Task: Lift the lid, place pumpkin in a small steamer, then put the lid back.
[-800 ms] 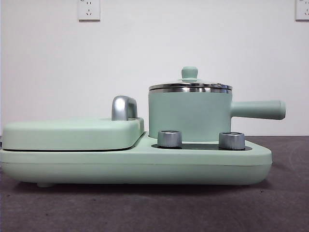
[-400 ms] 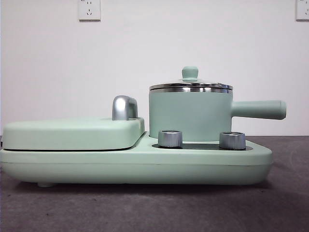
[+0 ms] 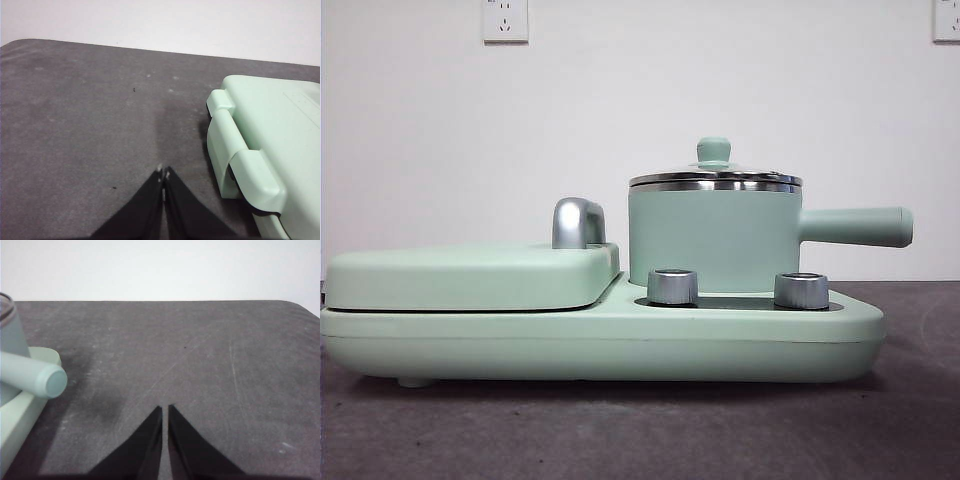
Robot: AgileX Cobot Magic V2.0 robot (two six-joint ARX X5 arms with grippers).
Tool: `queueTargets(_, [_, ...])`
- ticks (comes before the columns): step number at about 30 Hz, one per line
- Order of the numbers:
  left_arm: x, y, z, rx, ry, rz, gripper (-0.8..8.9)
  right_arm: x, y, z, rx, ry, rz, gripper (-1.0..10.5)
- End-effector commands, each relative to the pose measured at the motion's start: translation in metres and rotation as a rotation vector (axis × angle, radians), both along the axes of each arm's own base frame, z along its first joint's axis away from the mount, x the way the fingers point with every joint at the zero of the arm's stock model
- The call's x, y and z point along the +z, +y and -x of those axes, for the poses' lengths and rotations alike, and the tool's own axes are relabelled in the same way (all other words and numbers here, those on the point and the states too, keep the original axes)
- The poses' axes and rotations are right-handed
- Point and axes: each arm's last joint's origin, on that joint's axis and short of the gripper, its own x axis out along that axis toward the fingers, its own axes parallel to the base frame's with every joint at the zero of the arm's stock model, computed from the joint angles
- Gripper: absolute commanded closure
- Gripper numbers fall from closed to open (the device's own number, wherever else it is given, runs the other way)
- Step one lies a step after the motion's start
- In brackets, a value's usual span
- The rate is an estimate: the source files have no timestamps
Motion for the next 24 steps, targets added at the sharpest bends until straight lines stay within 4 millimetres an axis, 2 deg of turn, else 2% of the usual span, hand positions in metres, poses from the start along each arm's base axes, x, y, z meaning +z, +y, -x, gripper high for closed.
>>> queueTargets(1, [-0.007, 0.000, -0.001, 0.000, 0.024, -0.002, 8.07, -0.009, 0.000, -0.001, -0.002, 0.005, 0.012, 9.3])
queueTargets(7, [-0.007, 0.000, -0.001, 0.000, 0.024, -0.002, 8.07, -0.030, 0.000, -0.001, 0.005, 0.055, 0.010, 9.3])
queueTargets(24, [-0.007, 0.000, -0.001, 0.001, 0.024, -0.002, 8.07, -0.026, 0.000, 0.000, 0.008, 0.005, 0.012, 9.3])
